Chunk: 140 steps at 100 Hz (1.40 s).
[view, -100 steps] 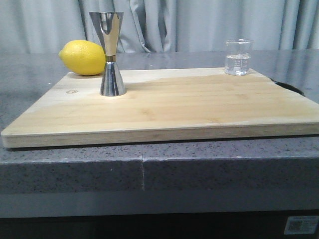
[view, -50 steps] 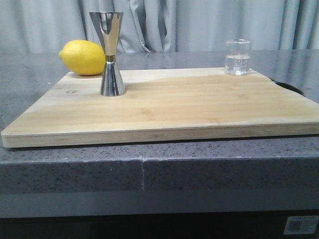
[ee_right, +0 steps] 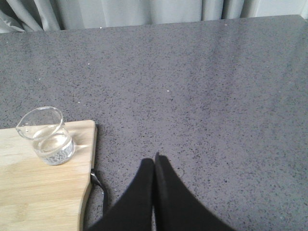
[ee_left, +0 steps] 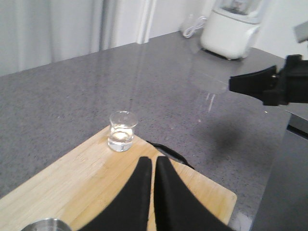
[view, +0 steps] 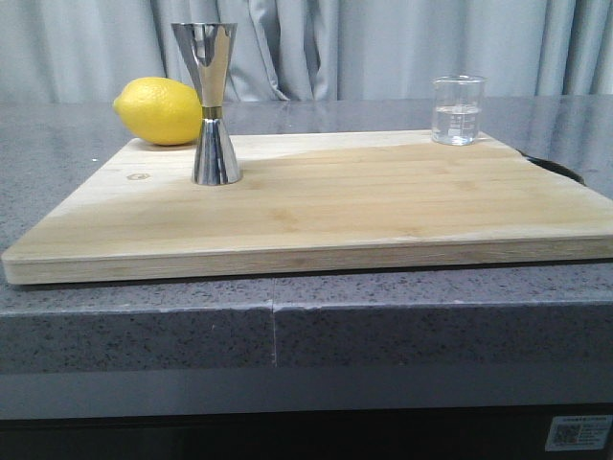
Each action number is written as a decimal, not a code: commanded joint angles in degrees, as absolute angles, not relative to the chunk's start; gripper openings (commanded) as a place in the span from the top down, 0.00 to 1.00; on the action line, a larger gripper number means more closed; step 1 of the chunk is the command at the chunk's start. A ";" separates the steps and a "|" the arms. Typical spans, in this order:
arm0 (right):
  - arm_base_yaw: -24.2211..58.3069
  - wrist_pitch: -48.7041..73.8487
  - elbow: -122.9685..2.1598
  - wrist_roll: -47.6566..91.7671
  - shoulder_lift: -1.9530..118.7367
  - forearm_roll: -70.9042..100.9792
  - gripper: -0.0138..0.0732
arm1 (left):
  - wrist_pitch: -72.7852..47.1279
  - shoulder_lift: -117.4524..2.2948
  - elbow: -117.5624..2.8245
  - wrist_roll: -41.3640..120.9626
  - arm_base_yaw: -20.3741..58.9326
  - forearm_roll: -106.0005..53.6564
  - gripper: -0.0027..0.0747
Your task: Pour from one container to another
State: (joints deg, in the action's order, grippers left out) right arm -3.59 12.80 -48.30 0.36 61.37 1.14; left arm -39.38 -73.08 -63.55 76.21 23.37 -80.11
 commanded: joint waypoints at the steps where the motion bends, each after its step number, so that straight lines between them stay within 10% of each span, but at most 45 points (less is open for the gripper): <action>1: -3.69 8.07 -50.31 0.65 60.54 0.56 0.92 | -46.47 -71.96 -65.52 81.43 20.81 -85.27 0.99; 28: -3.69 8.07 -50.31 0.65 60.54 0.56 0.92 | -72.75 -75.87 -65.52 94.49 7.20 -87.60 0.99; 140: -3.69 5.22 -48.58 0.93 60.54 -6.23 0.92 | -72.74 -98.19 -65.75 110.21 0.15 -85.41 0.97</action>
State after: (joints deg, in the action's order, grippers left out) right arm -3.51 10.10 -47.06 0.58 61.37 -5.51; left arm -67.38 -100.51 -64.04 109.94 0.32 -83.45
